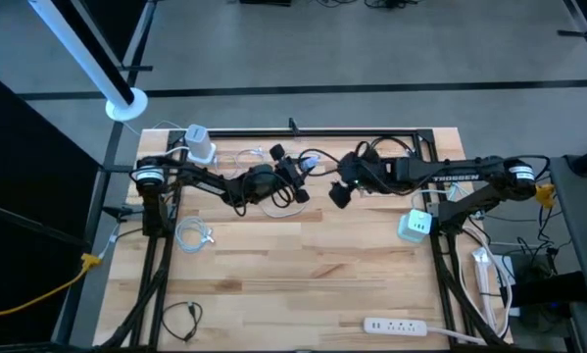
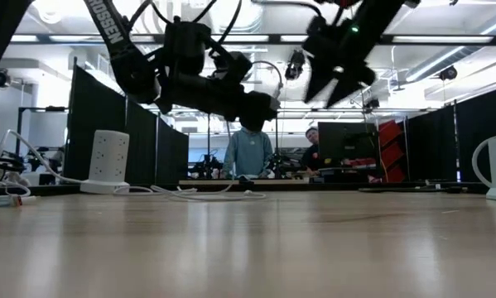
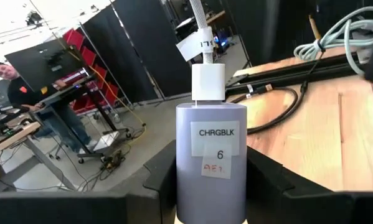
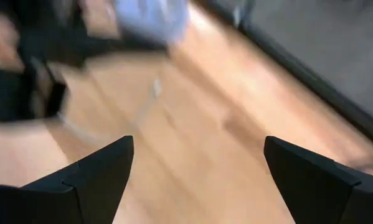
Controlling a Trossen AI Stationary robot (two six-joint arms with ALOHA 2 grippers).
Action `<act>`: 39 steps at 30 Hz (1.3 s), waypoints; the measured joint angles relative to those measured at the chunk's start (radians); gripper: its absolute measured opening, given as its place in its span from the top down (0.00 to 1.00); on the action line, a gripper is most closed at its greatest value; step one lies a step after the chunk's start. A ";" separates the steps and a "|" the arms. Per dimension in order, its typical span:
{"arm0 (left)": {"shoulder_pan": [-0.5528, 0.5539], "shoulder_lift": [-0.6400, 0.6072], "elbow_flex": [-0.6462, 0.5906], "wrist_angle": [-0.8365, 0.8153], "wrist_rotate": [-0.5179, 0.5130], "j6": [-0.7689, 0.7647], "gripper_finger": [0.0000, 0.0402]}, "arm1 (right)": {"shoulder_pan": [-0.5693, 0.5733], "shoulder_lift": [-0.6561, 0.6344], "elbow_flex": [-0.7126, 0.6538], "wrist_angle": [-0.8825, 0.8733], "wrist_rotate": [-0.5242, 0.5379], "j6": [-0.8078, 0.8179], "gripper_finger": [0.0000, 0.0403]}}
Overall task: Insert USB
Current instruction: Insert the purple charger adapter into the white outlet extension
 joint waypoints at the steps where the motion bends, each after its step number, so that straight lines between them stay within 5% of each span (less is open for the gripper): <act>1: 0.000 0.000 0.000 -0.002 0.002 0.000 0.70 | 0.001 -0.006 -0.004 -0.011 -0.003 0.012 0.15; 10: 0.001 0.004 0.001 -0.021 0.017 0.000 0.70 | 0.011 -0.056 -0.041 -0.083 -0.027 0.115 0.15; 16: 0.000 0.004 0.001 -0.025 0.017 -0.011 0.70 | 0.011 -0.048 -0.142 0.297 -0.043 0.014 0.15; 39: 0.000 0.003 0.000 -0.015 0.019 -0.023 0.70 | -0.077 0.149 -0.201 0.772 -0.044 0.053 0.15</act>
